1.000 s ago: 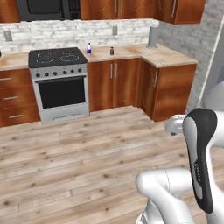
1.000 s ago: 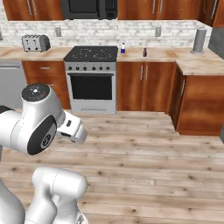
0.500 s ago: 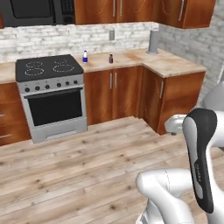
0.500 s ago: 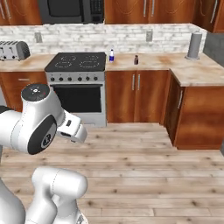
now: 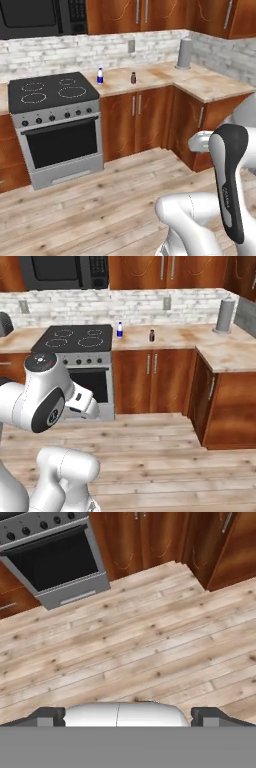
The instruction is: Place the drinks on the dining counter in a tight cluster.
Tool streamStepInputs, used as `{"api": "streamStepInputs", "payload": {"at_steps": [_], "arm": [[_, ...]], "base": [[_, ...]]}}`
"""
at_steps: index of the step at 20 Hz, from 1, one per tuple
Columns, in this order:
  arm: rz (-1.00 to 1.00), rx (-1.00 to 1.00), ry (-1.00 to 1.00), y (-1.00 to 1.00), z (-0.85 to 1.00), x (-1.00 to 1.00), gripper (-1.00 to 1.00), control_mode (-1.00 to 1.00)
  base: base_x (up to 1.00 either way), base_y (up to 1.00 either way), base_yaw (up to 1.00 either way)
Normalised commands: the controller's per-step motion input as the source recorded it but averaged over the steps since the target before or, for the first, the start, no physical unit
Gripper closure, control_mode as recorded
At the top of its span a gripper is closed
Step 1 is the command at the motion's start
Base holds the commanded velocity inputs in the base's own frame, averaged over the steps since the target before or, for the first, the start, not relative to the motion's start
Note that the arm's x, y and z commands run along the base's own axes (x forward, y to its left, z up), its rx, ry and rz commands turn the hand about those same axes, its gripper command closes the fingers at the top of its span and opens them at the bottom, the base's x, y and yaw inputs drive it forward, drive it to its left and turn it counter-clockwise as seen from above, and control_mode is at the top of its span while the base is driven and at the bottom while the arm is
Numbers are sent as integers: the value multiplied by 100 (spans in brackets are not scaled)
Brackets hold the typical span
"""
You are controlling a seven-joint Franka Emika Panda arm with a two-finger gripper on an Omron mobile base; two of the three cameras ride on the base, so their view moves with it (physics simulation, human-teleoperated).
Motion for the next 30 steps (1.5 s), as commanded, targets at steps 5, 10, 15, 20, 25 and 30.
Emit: {"api": "streamStepInputs", "payload": {"at_steps": [5,10,15,20,25,30], "arm": [[0,0,0,0,0,0,-100,100],[0,0,0,0,0,0,-100,100],[0,0,0,0,0,0,-100,100],[0,0,0,0,0,0,-100,100],[0,0,0,0,0,0,-100,100],[0,0,0,0,0,0,-100,100]], "base": [[100,31,2],[100,0,0],[100,0,-20],[100,-6,-33],[100,-37,9],[100,-58,24]]}}
